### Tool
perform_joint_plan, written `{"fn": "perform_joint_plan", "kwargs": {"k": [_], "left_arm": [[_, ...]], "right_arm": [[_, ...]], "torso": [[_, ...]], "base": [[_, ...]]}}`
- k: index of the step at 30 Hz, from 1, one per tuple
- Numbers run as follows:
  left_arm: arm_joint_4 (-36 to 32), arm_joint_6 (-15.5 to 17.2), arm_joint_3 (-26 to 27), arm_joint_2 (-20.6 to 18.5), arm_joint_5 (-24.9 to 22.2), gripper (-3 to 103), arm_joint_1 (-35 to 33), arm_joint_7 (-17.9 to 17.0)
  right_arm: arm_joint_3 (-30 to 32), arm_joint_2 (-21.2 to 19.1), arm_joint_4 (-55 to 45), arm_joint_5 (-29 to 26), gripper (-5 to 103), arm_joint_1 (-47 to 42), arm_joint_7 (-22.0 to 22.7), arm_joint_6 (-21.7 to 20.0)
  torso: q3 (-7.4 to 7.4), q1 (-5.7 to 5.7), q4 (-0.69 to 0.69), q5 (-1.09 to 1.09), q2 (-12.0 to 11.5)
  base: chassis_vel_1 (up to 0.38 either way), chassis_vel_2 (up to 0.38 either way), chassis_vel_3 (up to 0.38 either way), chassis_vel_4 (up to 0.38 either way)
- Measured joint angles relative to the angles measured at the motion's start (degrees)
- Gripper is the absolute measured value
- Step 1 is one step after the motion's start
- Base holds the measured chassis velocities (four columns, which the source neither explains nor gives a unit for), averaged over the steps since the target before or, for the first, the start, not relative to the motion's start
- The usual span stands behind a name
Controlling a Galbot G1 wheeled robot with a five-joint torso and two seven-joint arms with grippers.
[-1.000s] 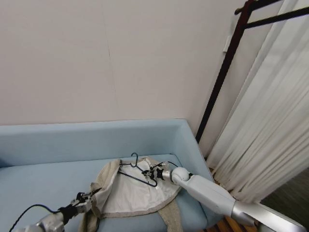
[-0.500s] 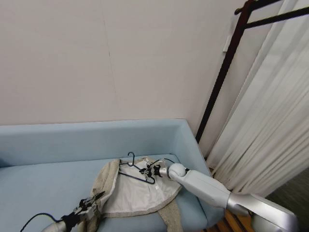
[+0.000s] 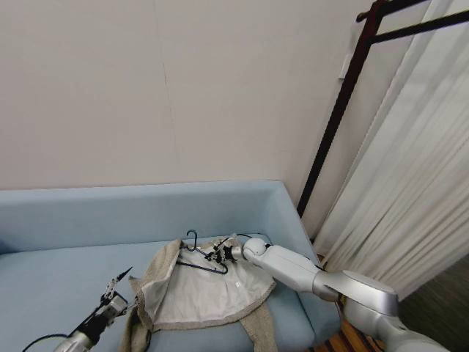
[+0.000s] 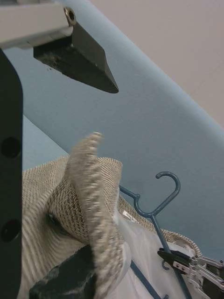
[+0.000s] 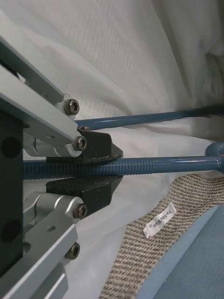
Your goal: Pick up the clothes from the sofa and hang them on the clothes hanger.
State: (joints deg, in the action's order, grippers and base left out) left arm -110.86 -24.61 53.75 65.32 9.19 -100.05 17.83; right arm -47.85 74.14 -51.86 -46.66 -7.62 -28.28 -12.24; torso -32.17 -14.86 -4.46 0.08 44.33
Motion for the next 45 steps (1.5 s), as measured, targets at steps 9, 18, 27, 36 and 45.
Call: {"fn": "perform_joint_plan", "kwargs": {"k": [9, 18, 27, 36, 45], "left_arm": [[-0.26, -0.16, -0.69, 0.18, 0.32, 100, 0.22, 0.58], [0.31, 3.03, -1.46, -0.38, -0.73, 100, 1.6, -3.82], [2.61, 28.3, -14.84, -4.05, -19.54, 100, 14.8, -20.65], [8.25, 41.36, -29.82, -4.58, -32.27, 100, 26.85, -31.61], [13.34, 45.68, -35.72, -6.38, -36.43, 100, 35.43, -37.24]], "right_arm": [[-0.7, 4.83, 4.77, 4.73, 7, 0.82, -3.13, 2.11], [-2.07, 4.28, 5.2, 6.44, 7, 1.59, -5.39, 2.92], [0.08, -0.54, -1.35, 5.79, 7, -0.34, -2.31, 1.45], [0.11, -4.73, -7.49, 7.98, 7, -1.67, -1.34, 1.0], [-0.07, -4.53, -5.82, 10.05, 7, -1.6, -2.05, 3.11]], "torso": [[0.0, 0.0, -0.01, -0.01, 0.0], [0.01, 0.01, 0.04, 0.02, 0.0], [0.0, 0.0, -0.02, 0.01, 0.0], [0.0, 0.0, 0.0, 0.01, 0.0], [0.0, 0.0, 0.02, 0.02, 0.0]], "base": [[0.0, 0.0, 0.0, 0.0], [0.0, 0.0, 0.0, 0.0], [0.0, 0.0, 0.0, 0.0], [0.0, 0.0, 0.0, 0.0], [0.0, 0.0, 0.0, 0.0]]}}
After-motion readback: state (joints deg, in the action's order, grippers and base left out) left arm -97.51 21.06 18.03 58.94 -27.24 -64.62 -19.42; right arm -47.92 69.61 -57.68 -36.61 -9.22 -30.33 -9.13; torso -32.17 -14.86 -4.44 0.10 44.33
